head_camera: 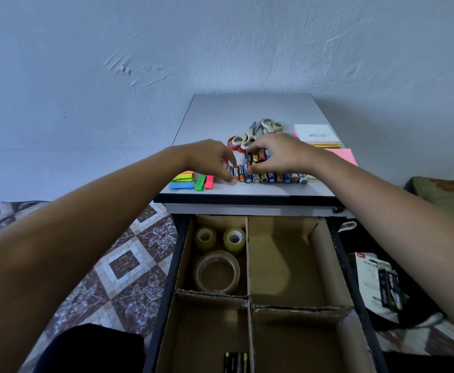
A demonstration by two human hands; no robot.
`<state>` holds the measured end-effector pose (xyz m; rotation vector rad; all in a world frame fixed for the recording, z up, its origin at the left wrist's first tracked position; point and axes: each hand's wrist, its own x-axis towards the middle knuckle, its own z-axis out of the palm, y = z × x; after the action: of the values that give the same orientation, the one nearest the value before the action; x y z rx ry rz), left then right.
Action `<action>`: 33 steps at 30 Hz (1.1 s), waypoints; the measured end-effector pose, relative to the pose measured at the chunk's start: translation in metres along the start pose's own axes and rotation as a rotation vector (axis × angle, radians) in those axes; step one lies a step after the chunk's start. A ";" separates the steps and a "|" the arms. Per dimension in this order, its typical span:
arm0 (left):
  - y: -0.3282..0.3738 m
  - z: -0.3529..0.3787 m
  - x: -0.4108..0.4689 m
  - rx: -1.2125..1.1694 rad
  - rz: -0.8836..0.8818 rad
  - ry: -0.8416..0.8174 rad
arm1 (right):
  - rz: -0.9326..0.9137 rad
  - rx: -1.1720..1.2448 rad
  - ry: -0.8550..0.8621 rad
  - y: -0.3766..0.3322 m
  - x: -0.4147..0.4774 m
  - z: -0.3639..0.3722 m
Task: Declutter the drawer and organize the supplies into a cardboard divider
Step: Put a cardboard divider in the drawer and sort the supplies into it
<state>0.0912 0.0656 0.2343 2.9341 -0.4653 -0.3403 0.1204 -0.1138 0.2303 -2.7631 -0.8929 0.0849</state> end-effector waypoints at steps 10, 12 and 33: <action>0.002 0.003 0.006 0.044 -0.013 0.035 | -0.015 -0.025 -0.002 -0.003 0.002 0.000; 0.001 0.004 0.006 0.060 -0.020 0.051 | -0.033 -0.062 0.004 -0.006 0.002 0.001; -0.023 -0.015 -0.030 -0.053 -0.025 0.189 | -0.086 -0.018 0.017 -0.032 0.005 0.005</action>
<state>0.0738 0.0984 0.2500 2.8852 -0.3871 -0.0754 0.1056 -0.0842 0.2335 -2.7337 -1.0118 0.0388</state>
